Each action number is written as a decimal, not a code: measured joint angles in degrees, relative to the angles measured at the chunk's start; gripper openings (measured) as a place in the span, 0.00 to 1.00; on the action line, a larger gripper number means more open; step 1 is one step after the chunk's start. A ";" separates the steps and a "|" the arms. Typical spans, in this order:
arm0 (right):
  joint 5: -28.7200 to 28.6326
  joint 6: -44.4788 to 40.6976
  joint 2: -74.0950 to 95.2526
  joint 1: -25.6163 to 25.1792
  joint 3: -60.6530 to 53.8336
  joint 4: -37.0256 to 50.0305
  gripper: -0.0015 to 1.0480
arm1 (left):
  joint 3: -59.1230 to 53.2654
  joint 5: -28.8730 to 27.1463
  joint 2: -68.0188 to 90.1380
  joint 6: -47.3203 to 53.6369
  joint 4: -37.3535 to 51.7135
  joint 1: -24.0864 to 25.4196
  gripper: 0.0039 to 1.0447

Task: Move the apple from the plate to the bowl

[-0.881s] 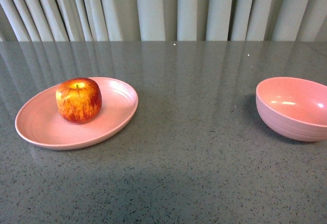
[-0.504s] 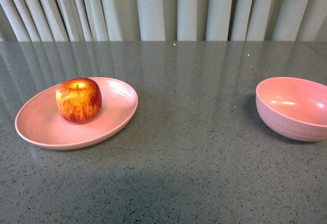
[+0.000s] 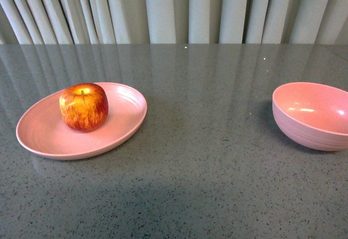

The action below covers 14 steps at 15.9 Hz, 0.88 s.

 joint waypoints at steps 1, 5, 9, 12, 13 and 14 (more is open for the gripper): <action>0.00 0.00 0.00 0.00 0.00 0.00 0.94 | 0.00 0.00 0.00 0.00 0.00 0.00 0.94; 0.00 0.00 0.00 0.00 0.00 0.00 0.94 | 0.00 0.00 0.00 0.00 0.00 0.00 0.94; 0.00 0.00 0.00 0.00 0.00 0.02 0.94 | 0.00 0.00 0.00 0.00 0.00 0.00 0.94; 0.02 0.00 0.00 0.00 0.00 0.00 0.94 | 0.00 0.00 0.00 0.00 0.00 0.02 0.94; 0.83 0.57 0.15 0.22 0.11 -0.90 0.94 | 0.00 0.00 0.00 0.00 0.00 0.00 0.94; 2.62 1.70 0.63 0.83 0.61 -2.84 0.94 | 0.00 0.00 0.00 0.00 0.00 0.00 0.94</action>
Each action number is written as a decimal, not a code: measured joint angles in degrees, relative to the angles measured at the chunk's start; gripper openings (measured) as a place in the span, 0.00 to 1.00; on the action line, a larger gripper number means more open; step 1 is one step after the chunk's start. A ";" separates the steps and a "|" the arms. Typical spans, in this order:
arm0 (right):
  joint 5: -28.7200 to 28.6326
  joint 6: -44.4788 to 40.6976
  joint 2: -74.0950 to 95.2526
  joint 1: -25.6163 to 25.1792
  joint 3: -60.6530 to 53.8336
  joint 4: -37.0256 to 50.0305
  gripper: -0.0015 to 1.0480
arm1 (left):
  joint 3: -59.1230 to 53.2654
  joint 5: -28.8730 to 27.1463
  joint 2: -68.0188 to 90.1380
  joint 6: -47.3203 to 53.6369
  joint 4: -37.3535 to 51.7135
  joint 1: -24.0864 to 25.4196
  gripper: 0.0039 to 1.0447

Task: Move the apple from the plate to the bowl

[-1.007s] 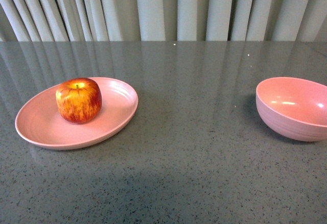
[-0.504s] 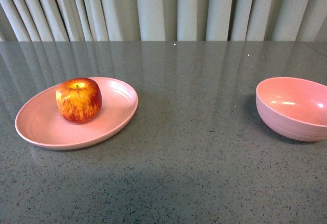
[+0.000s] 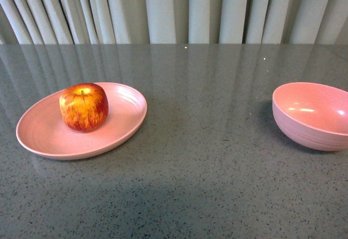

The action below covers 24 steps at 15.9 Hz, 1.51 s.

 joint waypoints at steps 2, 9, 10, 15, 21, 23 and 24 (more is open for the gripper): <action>5.09 6.34 7.58 0.31 1.84 1.88 0.94 | 0.00 0.02 0.00 0.00 0.02 0.00 0.94; -3.63 8.31 48.33 -2.99 23.50 27.61 0.94 | 0.00 0.00 0.00 0.00 0.00 0.00 0.94; -5.75 7.13 58.45 -3.06 30.97 25.18 0.94 | 0.00 0.00 0.00 0.00 0.00 0.00 0.94; -3.28 -0.09 94.12 -1.11 49.92 12.87 0.94 | 0.00 0.00 0.00 0.00 -0.02 0.00 0.94; -4.15 2.99 98.23 -1.09 50.23 12.72 0.94 | 0.00 0.00 0.00 0.00 -0.02 0.02 0.94; -5.16 4.83 99.34 -1.18 50.23 12.41 0.94 | 0.00 0.00 0.00 0.00 -0.02 0.00 0.94; -5.68 5.92 99.67 -1.18 50.23 12.13 0.89 | 0.00 0.00 0.00 0.00 0.00 0.00 0.94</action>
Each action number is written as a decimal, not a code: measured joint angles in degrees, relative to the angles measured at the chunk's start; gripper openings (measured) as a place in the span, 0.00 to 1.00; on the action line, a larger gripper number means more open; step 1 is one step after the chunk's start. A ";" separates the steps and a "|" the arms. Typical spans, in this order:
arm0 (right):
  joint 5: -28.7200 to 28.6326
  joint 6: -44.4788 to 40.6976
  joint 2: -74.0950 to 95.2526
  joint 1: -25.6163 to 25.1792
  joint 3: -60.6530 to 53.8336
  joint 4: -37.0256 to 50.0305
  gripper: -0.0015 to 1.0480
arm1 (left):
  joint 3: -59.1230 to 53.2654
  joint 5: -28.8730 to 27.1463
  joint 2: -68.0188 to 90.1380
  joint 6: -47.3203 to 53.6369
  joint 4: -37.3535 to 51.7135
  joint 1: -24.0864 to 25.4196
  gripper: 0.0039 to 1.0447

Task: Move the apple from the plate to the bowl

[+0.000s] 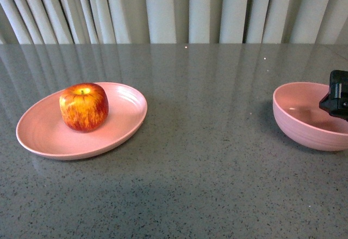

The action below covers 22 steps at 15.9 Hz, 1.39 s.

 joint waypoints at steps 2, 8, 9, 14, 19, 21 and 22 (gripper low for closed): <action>-0.46 1.42 0.15 0.00 0.00 0.09 0.68 | 0.00 0.00 0.00 0.00 0.00 0.00 0.94; -2.45 3.41 -1.73 -0.07 0.00 -1.36 0.04 | 0.00 0.00 0.00 0.00 -0.02 0.00 0.94; -3.08 3.98 -5.05 0.15 0.00 -2.69 0.03 | 0.00 0.00 0.00 0.00 0.00 0.00 0.94; -2.27 5.51 -10.27 9.60 4.57 -5.27 0.03 | 0.00 0.00 0.00 0.00 0.00 0.00 0.94; 1.66 7.39 -2.21 20.52 9.88 -5.97 0.03 | 0.00 0.00 0.00 0.00 -0.02 0.00 0.94; 2.47 7.69 1.31 22.23 11.54 -6.38 0.03 | 0.00 0.00 0.00 0.00 0.00 0.00 0.94; 2.91 7.76 2.49 22.91 12.33 -6.43 0.03 | 0.00 0.00 0.00 0.00 0.00 0.00 0.94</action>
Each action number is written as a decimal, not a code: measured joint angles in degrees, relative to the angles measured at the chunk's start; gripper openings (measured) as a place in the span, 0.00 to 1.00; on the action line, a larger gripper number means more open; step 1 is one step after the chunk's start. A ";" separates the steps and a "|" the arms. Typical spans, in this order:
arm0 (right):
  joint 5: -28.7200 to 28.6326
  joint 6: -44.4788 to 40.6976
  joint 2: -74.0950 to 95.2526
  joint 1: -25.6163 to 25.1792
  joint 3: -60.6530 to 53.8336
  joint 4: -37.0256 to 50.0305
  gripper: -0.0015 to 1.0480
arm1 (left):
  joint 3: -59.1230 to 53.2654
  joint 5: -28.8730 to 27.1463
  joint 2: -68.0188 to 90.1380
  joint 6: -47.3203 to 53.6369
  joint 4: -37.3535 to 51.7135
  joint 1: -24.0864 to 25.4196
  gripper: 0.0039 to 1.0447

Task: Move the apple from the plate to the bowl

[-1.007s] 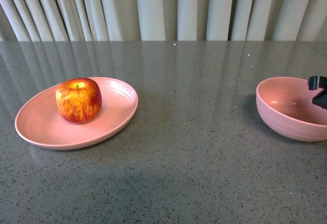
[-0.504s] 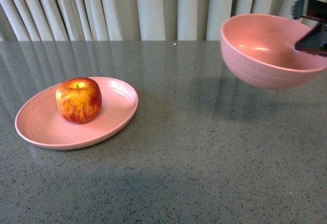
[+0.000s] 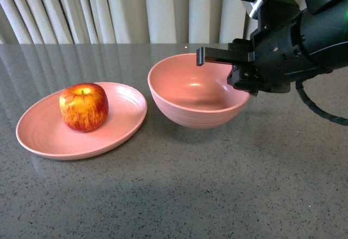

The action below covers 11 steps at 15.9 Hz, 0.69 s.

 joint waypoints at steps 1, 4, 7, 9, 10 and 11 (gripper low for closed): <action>0.42 0.22 1.09 0.04 0.76 0.04 0.03 | 0.00 0.00 0.00 0.00 -0.02 0.00 0.94; 0.81 0.66 3.87 0.85 1.11 0.33 0.03 | 0.00 0.00 0.00 0.00 0.00 0.00 0.94; 0.57 1.66 5.81 1.14 1.14 0.28 0.03 | 0.00 0.00 0.00 0.00 -0.02 0.00 0.94; 0.57 1.90 6.03 1.16 1.29 0.20 0.03 | 0.00 0.00 0.00 0.00 -0.02 0.00 0.94; 0.55 2.10 6.14 1.16 1.42 -0.24 0.03 | 0.00 0.00 0.00 0.00 -0.02 0.00 0.94; 0.22 2.36 6.32 1.16 1.55 -0.48 0.03 | 0.00 0.00 0.00 0.00 0.00 0.00 0.94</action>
